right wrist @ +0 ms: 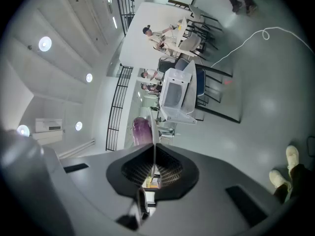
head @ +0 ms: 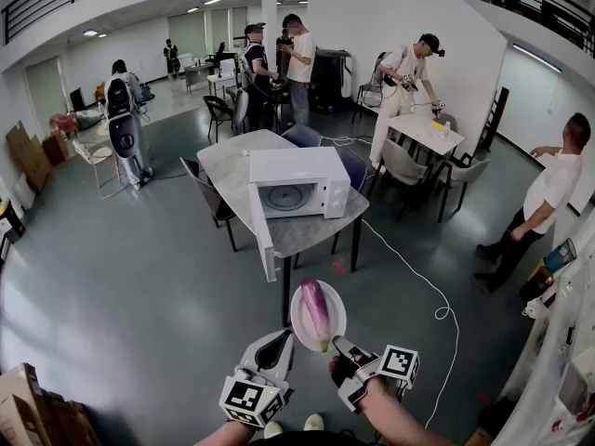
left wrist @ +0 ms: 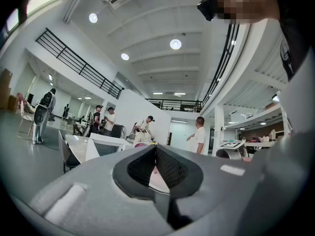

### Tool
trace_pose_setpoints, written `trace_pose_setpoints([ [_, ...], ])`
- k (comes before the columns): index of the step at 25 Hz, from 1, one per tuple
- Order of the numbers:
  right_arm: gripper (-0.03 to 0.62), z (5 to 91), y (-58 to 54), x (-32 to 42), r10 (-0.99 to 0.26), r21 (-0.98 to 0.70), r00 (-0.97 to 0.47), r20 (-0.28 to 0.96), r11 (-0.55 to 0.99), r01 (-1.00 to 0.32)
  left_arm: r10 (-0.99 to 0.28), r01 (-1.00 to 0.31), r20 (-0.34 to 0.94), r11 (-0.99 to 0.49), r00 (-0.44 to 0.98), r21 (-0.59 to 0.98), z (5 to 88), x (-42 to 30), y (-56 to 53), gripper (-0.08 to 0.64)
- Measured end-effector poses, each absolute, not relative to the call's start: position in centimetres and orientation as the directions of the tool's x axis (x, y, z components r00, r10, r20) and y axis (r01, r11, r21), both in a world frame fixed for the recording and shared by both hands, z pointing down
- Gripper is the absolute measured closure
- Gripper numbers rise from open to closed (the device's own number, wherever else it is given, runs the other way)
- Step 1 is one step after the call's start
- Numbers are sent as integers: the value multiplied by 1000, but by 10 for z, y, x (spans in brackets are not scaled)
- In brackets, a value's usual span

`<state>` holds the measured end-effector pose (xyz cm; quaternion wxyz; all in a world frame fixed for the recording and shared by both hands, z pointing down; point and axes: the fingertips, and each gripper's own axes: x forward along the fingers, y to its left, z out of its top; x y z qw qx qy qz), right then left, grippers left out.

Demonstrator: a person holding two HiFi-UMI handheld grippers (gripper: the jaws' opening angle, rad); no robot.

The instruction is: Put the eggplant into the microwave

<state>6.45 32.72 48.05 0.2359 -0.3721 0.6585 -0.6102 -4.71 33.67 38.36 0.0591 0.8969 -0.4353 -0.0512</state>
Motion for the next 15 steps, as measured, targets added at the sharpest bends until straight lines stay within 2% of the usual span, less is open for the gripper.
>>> trace_pose_setpoints([
  [15, 575, 484, 325, 64, -761, -977, -632, 149, -16, -211, -798, -786, -29, -598, 602, 155, 389, -46, 331, 551],
])
